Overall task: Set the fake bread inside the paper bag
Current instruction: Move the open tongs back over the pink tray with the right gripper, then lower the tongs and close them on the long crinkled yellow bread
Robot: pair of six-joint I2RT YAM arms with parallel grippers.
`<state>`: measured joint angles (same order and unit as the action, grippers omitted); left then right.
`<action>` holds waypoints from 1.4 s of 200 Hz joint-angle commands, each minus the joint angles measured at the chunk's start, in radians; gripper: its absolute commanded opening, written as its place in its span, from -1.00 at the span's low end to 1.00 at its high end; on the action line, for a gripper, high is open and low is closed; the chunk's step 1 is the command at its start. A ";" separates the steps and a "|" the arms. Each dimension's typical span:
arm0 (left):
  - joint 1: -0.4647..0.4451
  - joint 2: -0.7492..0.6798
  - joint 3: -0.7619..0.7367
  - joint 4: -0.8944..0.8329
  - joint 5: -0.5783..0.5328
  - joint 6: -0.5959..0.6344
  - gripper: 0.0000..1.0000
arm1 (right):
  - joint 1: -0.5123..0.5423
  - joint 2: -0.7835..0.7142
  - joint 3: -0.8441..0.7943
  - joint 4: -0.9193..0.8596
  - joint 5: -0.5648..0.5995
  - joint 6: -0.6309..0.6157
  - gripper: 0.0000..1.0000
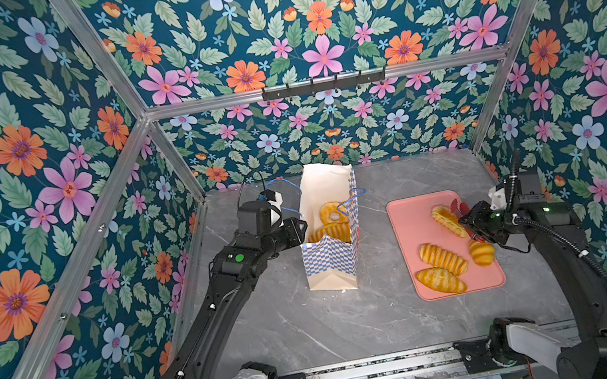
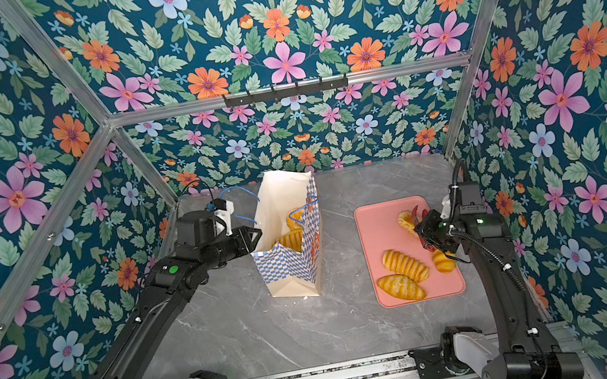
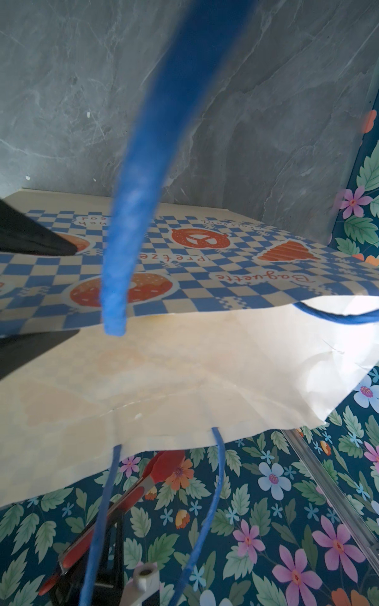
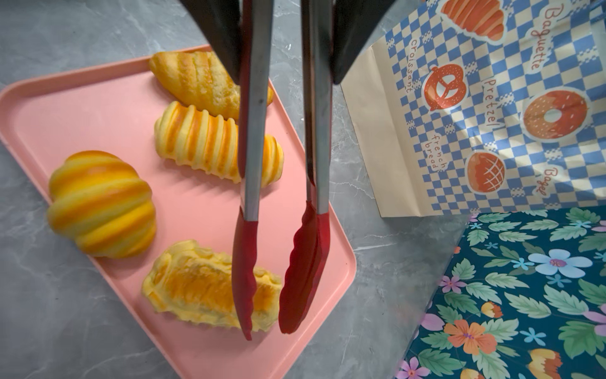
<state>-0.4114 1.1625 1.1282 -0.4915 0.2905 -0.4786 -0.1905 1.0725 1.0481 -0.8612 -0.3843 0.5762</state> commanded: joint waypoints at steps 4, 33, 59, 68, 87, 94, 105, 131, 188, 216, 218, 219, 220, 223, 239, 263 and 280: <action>0.000 -0.008 -0.014 0.042 0.018 0.003 -0.27 | -0.017 0.022 -0.006 0.039 0.011 -0.008 -0.17; 0.000 -0.015 -0.032 0.065 0.032 -0.005 -0.26 | -0.083 0.014 -0.024 0.058 0.020 -0.003 -0.16; 0.000 -0.026 -0.043 0.074 0.033 -0.005 -0.26 | -0.171 0.025 -0.032 0.071 -0.021 -0.004 -0.15; 0.000 -0.027 -0.046 0.076 0.034 -0.004 -0.25 | -0.192 0.037 -0.035 0.074 -0.032 -0.005 -0.15; 0.000 -0.029 -0.052 0.084 0.043 -0.002 -0.25 | -0.218 0.067 -0.049 0.090 -0.052 -0.004 -0.15; 0.000 -0.029 -0.056 0.089 0.046 -0.003 -0.25 | -0.223 0.078 -0.053 0.098 -0.058 -0.003 -0.15; 0.000 -0.031 -0.060 0.095 0.050 -0.004 -0.25 | -0.228 0.093 -0.059 0.109 -0.063 0.000 -0.15; 0.000 -0.032 -0.064 0.097 0.056 0.001 -0.25 | -0.229 0.124 -0.074 0.135 -0.065 0.009 -0.15; 0.000 -0.022 -0.070 0.101 0.065 0.012 -0.25 | -0.229 0.185 -0.098 0.173 -0.085 0.008 -0.16; 0.001 -0.020 -0.071 0.106 0.065 0.011 -0.24 | -0.227 0.179 -0.137 0.205 -0.139 0.033 -0.16; 0.001 -0.020 -0.072 0.108 0.065 0.010 -0.24 | -0.227 0.177 -0.139 0.207 -0.143 0.035 -0.16; 0.002 -0.020 -0.072 0.107 0.065 0.010 -0.24 | -0.226 0.176 -0.141 0.209 -0.144 0.037 -0.17; 0.001 -0.021 -0.071 0.108 0.065 0.009 -0.25 | -0.226 0.176 -0.143 0.209 -0.146 0.038 -0.17; 0.000 -0.020 -0.071 0.108 0.066 0.009 -0.24 | -0.224 0.175 -0.147 0.212 -0.152 0.041 -0.17; 0.000 -0.022 -0.070 0.107 0.065 0.009 -0.25 | -0.209 0.167 -0.164 0.223 -0.167 0.055 -0.17; 0.001 -0.030 -0.065 0.101 0.050 0.010 -0.25 | -0.158 0.150 -0.180 0.241 -0.175 0.086 -0.17; 0.000 -0.032 -0.062 0.095 0.049 0.009 -0.25 | -0.109 0.136 -0.181 0.253 -0.175 0.115 -0.17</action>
<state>-0.4114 1.1362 1.0592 -0.3977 0.3481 -0.4831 -0.3454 1.2255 0.8684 -0.6521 -0.5247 0.6411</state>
